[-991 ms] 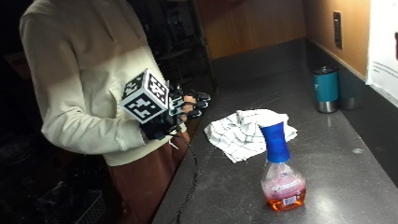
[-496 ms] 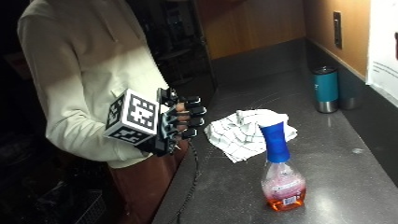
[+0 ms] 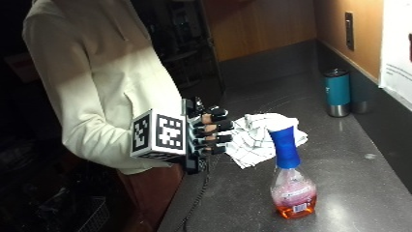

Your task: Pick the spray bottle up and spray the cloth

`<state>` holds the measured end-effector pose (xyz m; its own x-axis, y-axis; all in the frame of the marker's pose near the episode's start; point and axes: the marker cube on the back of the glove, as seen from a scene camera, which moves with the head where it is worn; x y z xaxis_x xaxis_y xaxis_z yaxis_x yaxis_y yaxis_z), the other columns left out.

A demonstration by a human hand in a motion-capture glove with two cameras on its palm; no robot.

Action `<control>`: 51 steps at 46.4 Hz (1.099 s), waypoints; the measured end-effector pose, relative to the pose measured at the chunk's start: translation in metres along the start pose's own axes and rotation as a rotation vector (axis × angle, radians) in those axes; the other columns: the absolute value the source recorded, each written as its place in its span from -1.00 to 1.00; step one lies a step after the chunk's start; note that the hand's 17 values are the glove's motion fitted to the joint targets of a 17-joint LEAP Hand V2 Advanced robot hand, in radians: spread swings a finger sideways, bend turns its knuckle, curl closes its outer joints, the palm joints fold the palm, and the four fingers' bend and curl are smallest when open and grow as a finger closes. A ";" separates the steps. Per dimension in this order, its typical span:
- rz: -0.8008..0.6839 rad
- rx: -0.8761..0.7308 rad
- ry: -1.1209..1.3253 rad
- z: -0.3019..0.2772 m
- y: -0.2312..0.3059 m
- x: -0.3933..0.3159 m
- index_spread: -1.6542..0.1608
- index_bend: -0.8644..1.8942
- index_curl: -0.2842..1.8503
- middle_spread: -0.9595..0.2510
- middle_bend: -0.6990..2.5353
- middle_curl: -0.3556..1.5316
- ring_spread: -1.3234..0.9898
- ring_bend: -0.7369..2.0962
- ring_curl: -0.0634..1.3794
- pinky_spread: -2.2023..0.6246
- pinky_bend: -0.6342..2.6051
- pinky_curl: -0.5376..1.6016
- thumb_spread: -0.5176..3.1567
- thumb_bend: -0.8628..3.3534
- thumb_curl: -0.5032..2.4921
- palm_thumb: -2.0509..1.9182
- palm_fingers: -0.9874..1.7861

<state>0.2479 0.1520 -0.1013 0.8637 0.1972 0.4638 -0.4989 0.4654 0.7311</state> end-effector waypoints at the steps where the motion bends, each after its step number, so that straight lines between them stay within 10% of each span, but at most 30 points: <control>1: 0.004 0.001 -0.004 0.001 -0.001 0.001 0.40 -0.28 -0.51 0.52 -0.45 -0.30 0.10 -0.25 -0.52 0.64 -0.39 -0.16 -0.21 -0.61 -0.38 0.34 -0.18; 51: 0.421 0.155 -0.390 0.108 -0.085 0.058 0.45 -0.29 -0.52 0.55 -0.44 -0.26 0.10 -0.22 -0.50 0.63 -0.38 -0.16 -0.22 -0.60 -0.39 0.36 -0.16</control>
<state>0.3321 0.0304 -0.0823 0.5138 -0.0075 0.8579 -0.8230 0.2783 0.4953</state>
